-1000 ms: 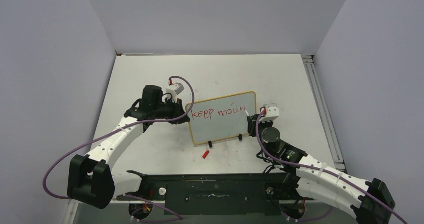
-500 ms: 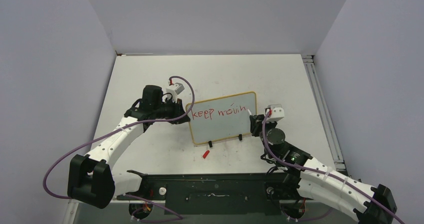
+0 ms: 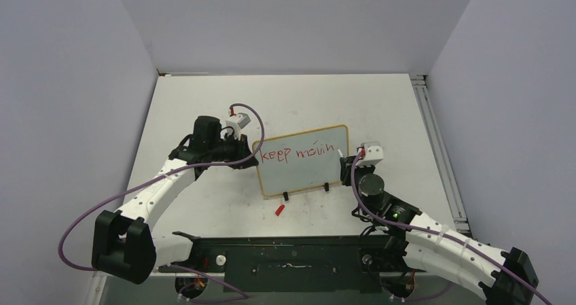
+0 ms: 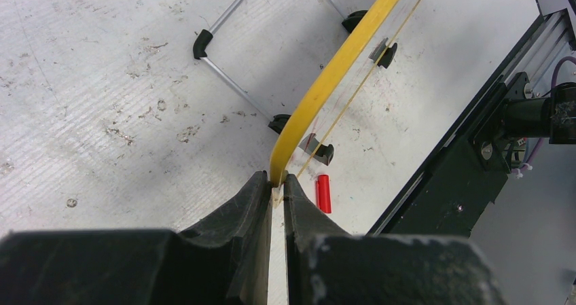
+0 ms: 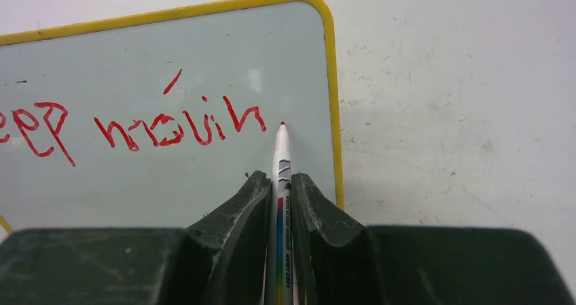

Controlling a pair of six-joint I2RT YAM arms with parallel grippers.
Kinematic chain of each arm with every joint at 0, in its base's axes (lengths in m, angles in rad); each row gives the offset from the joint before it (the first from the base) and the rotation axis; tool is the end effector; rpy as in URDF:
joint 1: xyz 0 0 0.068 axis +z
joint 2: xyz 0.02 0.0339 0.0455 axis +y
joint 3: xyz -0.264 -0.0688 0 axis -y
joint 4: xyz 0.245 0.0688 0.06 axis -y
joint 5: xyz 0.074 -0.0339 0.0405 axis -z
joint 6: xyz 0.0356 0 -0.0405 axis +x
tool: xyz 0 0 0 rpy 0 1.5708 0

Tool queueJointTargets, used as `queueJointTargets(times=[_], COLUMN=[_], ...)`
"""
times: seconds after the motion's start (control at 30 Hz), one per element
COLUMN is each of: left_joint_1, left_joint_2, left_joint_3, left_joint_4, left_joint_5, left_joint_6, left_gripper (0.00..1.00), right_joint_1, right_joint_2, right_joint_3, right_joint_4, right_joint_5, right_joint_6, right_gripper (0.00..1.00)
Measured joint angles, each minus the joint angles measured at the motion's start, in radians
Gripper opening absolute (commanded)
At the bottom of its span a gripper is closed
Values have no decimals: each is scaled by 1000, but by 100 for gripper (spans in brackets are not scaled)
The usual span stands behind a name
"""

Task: Write a sentence on the whiteboard

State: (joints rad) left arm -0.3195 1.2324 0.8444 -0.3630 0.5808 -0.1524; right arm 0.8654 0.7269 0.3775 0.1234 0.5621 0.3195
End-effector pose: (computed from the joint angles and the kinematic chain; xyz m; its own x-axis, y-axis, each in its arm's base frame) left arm 0.2385 -0.0995 0.2546 -0.7380 0.1105 -0.6657 0.5376 0.6925 -0.4810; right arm 0.1279 0.1209 0.2381 -0.2345 0.1345 -0.9628 -0.2463 0.9498 0.1927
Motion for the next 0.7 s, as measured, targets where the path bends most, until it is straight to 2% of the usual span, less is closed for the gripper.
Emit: queueJointTargets(times=[0.7], left_joint_1=[0], left_joint_2=[0], left_joint_3=[0], left_joint_4=[0], left_joint_5=[0], left_joint_6=[0], left_gripper=[0], right_joint_1=[-16], right_joint_2=[57], right_joint_3=[11], right_joint_4=[69], right_joint_5=[8], right_joint_6=[-71], right_gripper=[5])
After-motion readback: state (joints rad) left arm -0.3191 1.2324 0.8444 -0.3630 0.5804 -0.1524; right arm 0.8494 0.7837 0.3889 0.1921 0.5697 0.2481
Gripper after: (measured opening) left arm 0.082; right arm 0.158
